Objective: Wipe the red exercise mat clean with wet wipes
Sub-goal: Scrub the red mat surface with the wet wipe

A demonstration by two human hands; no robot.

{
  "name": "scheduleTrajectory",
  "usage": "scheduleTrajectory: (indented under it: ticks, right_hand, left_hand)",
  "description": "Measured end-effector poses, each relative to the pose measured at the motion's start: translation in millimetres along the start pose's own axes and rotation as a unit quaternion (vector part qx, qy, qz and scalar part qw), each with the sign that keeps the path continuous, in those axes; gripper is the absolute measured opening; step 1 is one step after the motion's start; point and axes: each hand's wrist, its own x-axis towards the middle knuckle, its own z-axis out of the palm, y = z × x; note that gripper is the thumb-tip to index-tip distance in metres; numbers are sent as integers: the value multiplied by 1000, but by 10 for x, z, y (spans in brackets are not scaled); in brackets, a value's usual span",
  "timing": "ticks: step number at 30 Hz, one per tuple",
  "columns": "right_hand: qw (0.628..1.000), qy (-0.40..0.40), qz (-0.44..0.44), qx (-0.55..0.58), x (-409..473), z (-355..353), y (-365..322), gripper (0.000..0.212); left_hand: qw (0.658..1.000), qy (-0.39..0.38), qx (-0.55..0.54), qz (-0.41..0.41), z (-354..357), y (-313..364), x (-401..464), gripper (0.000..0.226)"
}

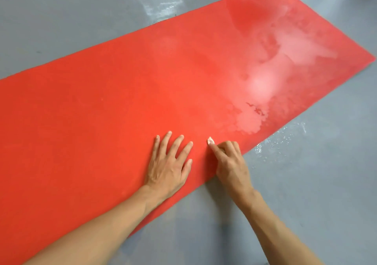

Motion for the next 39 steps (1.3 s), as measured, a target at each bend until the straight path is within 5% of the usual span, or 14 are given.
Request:
scheduleTrajectory:
  ticks: [5, 9, 13, 18, 22, 26, 31, 35, 39]
  right_hand:
    - [977, 74, 199, -30, 78, 26, 88, 61]
    - [992, 22, 122, 9, -155, 96, -332, 56]
    - [999, -21, -12, -28, -108, -103, 85, 48]
    - [961, 82, 264, -31, 156, -71, 367, 51]
    - [988, 19, 149, -25, -51, 32, -210, 59]
    - [998, -46, 20, -36, -17, -116, 58, 58]
    - [961, 26, 274, -17, 417, -34, 166, 42]
    - [992, -8, 124, -30, 196, 140, -314, 52]
    - [997, -39, -23, -57, 349, 18, 83, 50]
  left_hand:
    - [1000, -7, 3, 6, -11, -5, -11, 50]
    - [1000, -6, 7, 13, 9, -24, -21, 50]
    - [999, -16, 31, 14, 3, 0, -4, 51]
    - [998, -43, 52, 20, 6, -22, -10, 54]
    - [998, -40, 51, 22, -13, -29, -14, 53]
    - [997, -48, 60, 28, -29, -18, -16, 55]
    - [996, -49, 69, 28, -36, -43, -5, 55]
    - [996, -47, 63, 34, -36, -66, -11, 55]
    - [996, -50, 63, 33, -59, -126, -5, 58]
